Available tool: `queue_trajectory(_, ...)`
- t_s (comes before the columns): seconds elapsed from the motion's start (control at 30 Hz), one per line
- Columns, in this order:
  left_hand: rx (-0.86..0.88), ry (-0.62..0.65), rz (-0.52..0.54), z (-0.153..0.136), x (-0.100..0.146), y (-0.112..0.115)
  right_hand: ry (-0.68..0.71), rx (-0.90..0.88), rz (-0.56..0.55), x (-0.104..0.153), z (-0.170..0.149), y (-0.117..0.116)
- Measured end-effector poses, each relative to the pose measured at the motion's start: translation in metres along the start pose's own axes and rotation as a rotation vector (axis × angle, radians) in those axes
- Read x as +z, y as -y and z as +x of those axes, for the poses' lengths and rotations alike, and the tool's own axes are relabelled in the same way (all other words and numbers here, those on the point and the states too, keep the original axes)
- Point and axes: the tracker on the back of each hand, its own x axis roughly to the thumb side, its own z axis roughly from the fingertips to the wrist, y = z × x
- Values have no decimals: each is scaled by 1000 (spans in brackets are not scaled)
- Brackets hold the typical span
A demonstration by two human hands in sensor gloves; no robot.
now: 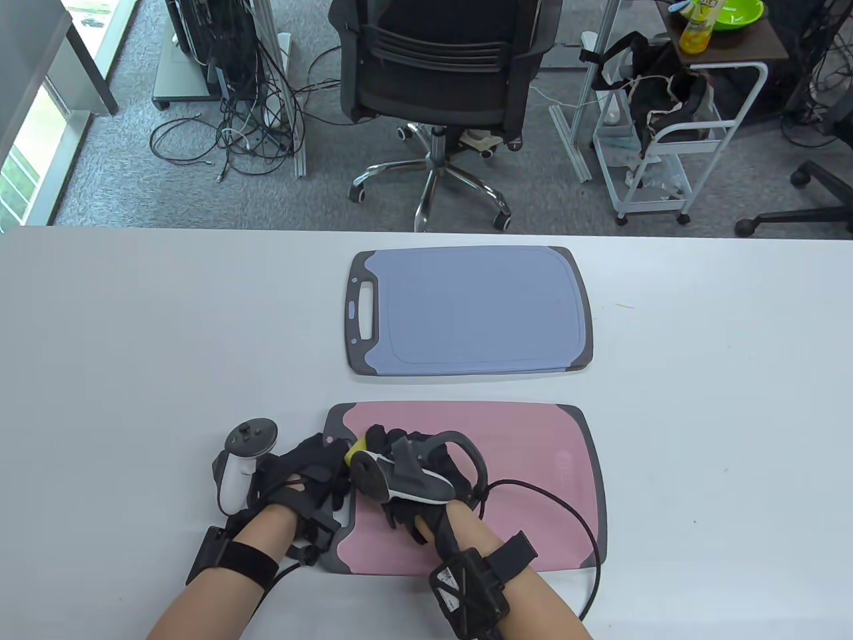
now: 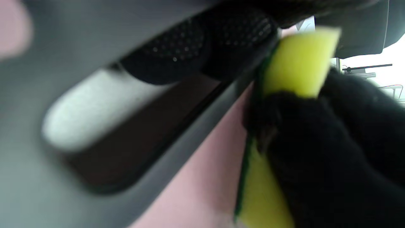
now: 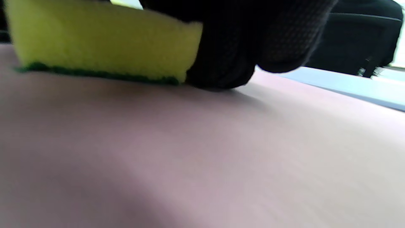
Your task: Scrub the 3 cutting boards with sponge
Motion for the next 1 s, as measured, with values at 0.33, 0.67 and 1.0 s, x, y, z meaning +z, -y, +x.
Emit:
queue_trajectory(0.33,3,1,17,-2,1,2,-735,-71,98,97,-204,-35)
queue_trajectory(0.67,1,-2,-6,-2,-2,1,-269,-90,59,35,-85,-13)
queue_trajectory(1.0,-2,1,-24,-2,-3,0,20,31,-32,29,21,-4)
